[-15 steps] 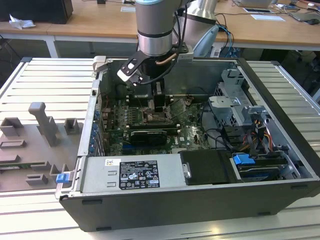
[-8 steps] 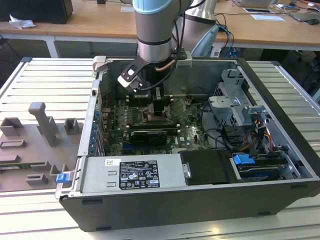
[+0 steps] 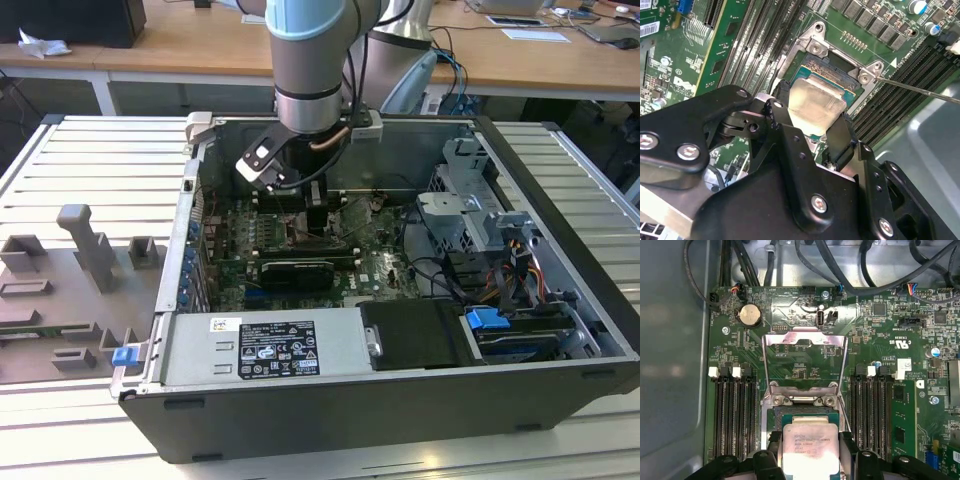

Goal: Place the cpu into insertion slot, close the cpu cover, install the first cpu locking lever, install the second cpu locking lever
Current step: 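Place the cpu into insertion slot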

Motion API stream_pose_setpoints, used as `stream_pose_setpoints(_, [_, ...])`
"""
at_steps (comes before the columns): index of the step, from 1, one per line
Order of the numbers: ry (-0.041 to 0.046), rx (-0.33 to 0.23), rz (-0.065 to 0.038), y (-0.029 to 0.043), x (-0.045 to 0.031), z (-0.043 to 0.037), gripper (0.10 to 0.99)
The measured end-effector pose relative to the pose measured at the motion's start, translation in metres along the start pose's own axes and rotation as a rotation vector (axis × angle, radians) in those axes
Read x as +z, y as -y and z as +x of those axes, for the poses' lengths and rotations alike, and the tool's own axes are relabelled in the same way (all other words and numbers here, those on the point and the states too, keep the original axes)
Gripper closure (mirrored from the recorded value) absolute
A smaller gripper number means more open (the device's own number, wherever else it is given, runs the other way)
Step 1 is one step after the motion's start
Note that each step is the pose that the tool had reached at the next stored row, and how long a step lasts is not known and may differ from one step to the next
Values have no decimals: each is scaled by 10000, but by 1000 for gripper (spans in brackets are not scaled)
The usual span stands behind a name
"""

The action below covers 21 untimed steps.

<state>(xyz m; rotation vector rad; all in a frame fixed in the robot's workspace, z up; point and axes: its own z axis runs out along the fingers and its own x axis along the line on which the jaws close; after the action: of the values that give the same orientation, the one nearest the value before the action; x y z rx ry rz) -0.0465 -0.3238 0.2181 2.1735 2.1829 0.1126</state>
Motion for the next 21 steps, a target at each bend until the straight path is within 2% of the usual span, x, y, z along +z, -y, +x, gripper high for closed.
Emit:
stream_pose_setpoints(13, [0, 1, -2, 3, 18, 0, 545])
stream_pose_setpoints(21, [6, 61, -3, 16, 72, 20, 545])
